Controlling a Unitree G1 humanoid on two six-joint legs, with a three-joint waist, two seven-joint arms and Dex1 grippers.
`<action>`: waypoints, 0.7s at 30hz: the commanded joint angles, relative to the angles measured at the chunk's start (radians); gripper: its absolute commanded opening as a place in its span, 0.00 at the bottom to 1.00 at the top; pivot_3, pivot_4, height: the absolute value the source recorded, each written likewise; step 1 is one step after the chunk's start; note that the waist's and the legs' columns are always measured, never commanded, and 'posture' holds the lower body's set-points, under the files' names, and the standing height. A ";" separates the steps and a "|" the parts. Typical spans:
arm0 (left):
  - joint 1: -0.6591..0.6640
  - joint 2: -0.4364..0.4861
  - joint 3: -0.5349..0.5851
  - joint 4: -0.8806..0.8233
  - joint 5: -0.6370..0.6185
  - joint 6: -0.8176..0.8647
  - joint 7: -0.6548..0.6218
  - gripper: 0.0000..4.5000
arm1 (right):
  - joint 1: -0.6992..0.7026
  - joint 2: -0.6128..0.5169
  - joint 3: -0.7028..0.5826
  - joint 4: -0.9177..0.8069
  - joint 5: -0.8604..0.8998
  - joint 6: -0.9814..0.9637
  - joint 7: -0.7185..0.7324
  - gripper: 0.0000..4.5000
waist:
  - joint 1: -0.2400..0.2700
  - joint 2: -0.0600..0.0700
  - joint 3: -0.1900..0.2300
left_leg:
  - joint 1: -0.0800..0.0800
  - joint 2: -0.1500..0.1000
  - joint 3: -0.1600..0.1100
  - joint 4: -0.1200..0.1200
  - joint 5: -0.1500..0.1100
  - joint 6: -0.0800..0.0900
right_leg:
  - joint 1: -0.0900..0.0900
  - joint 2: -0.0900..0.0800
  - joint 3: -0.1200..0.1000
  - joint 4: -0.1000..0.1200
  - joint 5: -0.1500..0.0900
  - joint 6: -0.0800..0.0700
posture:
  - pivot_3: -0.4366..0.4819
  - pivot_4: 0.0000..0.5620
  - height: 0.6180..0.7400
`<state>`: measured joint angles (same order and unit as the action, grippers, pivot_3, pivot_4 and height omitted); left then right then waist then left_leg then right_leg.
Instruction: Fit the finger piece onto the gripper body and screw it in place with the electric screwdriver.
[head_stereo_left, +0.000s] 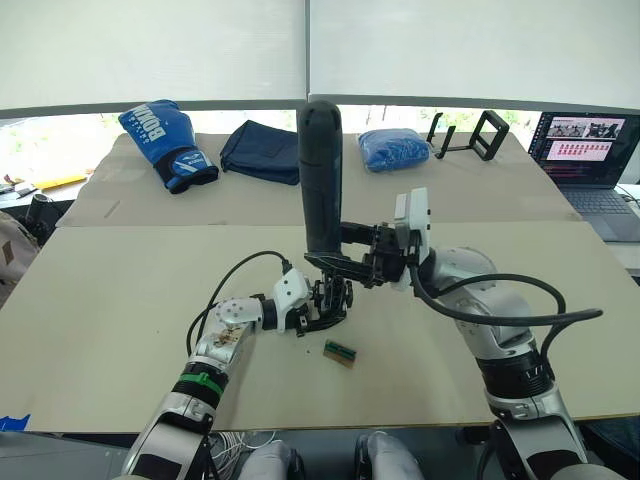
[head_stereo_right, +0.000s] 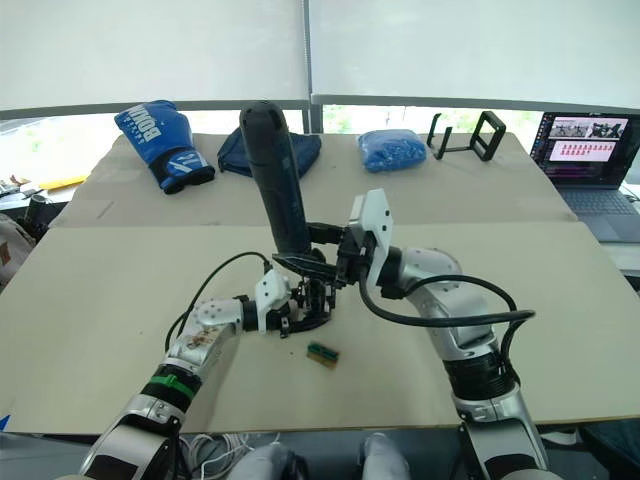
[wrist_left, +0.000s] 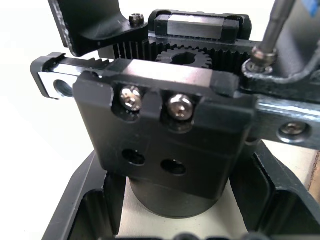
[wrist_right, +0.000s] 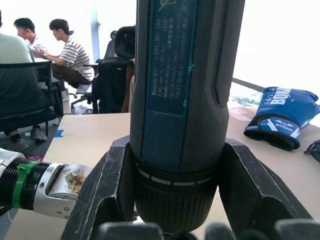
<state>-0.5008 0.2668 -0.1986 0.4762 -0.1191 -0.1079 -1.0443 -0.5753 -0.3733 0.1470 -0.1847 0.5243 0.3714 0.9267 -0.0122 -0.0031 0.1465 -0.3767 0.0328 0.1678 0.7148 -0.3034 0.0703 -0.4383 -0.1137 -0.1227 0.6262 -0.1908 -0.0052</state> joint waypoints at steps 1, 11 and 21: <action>0.006 -0.006 -0.006 -0.015 -0.010 0.003 -0.009 0.53 | 0.043 -0.027 0.055 0.051 -0.060 0.055 -0.004 0.43 | 0.000 0.000 0.000 | 0.000 0.000 0.000 0.000 0.000 0.000 | 0.000 0.000 0.000 0.000 0.000 0.000 | 0.48 0.27 1.00; 0.003 -0.009 -0.007 -0.007 -0.008 0.001 -0.006 0.53 | 0.014 -0.014 0.013 0.006 -0.006 0.030 0.007 0.43 | 0.000 0.000 0.000 | 0.000 0.000 0.000 0.000 0.000 0.000 | 0.000 -0.001 0.000 0.000 0.000 0.000 | 0.48 0.27 1.00; -0.009 -0.010 -0.005 0.028 0.010 -0.012 0.016 0.53 | -0.096 -0.004 -0.093 -0.063 0.110 0.064 0.000 0.43 | 0.001 0.000 0.000 | -0.005 0.000 -0.001 0.000 0.000 0.001 | -0.004 -0.001 -0.001 0.000 0.000 -0.001 | 0.48 0.27 1.00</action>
<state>-0.5061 0.2627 -0.1979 0.4812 -0.1212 -0.1111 -1.0445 -0.6205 -0.3786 0.1167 -0.1943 0.5744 0.4467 0.9179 -0.0107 -0.0032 0.1464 -0.3828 0.0329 0.1667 0.7153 -0.3038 0.0711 -0.4423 -0.1148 -0.1238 0.6260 -0.1906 -0.0058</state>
